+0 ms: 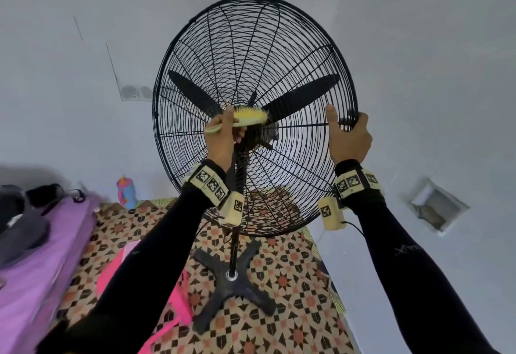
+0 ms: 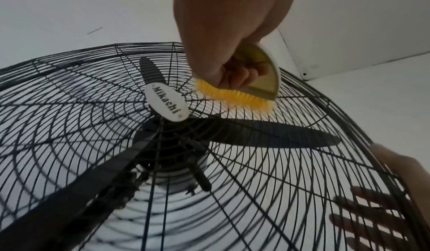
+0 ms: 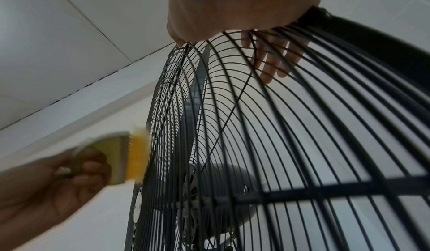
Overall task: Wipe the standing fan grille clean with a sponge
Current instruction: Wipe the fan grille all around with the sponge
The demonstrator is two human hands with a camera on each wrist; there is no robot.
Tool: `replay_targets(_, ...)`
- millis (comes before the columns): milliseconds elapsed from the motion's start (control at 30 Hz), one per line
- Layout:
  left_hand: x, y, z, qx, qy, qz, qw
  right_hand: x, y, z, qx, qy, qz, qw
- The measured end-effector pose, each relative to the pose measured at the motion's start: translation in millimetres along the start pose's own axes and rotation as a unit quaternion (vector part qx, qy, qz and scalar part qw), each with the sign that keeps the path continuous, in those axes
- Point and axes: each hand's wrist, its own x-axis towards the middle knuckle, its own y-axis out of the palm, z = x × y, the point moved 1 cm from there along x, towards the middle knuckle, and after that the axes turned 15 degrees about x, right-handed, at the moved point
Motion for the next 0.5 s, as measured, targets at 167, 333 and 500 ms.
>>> replay_targets(167, -36.8, 2.0, 35.8, 0.038, -0.002, 0.049, 0.998, 1.4, -0.7, -1.4, -0.004, 0.006, 0.003, 1.000)
replay_targets(333, -13.9, -3.7, 1.9, 0.044, 0.011, 0.044, 0.998, -0.9, -0.9, 0.2, -0.006, 0.002, 0.009, 1.000)
replay_targets(500, -28.1, 7.7, 18.5, 0.055, 0.013, 0.041, 0.998, -1.8, 2.6, 0.6, -0.001, -0.009, -0.003, 1.000)
